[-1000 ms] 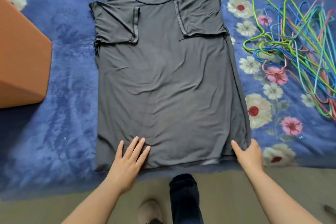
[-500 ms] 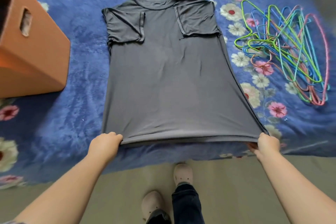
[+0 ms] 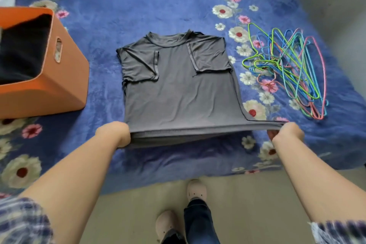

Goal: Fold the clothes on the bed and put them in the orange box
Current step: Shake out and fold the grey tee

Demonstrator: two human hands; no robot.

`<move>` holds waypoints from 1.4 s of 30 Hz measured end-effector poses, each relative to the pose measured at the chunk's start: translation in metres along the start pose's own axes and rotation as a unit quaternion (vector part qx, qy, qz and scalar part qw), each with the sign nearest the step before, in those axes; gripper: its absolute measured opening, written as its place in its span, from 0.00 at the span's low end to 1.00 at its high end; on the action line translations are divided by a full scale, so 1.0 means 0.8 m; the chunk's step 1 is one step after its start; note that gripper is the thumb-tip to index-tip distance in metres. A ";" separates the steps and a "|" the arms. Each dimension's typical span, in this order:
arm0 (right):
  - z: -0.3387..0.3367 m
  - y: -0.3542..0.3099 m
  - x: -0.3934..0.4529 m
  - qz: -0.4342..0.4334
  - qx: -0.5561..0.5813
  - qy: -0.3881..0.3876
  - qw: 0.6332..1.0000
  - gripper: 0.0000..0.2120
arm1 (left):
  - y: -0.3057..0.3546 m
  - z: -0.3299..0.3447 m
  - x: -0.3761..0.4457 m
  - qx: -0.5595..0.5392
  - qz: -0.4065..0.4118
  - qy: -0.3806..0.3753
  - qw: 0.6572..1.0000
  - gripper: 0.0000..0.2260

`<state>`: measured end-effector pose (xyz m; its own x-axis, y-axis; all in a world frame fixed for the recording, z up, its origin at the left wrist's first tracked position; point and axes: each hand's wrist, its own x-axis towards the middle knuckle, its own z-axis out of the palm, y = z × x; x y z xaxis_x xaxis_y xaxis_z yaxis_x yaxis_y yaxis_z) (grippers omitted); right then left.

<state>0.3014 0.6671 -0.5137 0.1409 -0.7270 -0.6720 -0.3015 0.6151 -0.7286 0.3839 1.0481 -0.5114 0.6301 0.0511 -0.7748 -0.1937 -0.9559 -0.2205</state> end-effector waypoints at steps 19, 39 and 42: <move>0.387 -0.174 0.086 -0.168 -0.126 -0.186 0.960 0.19 | -0.058 -0.259 0.226 -0.232 -0.153 0.276 0.920 0.07; 0.639 -0.109 0.263 -0.026 -0.247 -0.079 0.966 0.11 | -0.083 -0.335 0.500 -0.467 -0.216 0.151 0.844 0.07; 0.652 -0.097 0.282 -0.040 -0.243 -0.047 0.968 0.19 | -0.082 -0.316 0.516 -0.473 -0.228 0.180 0.832 0.04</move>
<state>0.8485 0.6146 -0.6775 0.2604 -0.7212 -0.6419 -0.6904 0.3257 -0.6459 0.8468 1.0589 -0.6673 0.6932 0.5440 -0.4728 0.6985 -0.6688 0.2546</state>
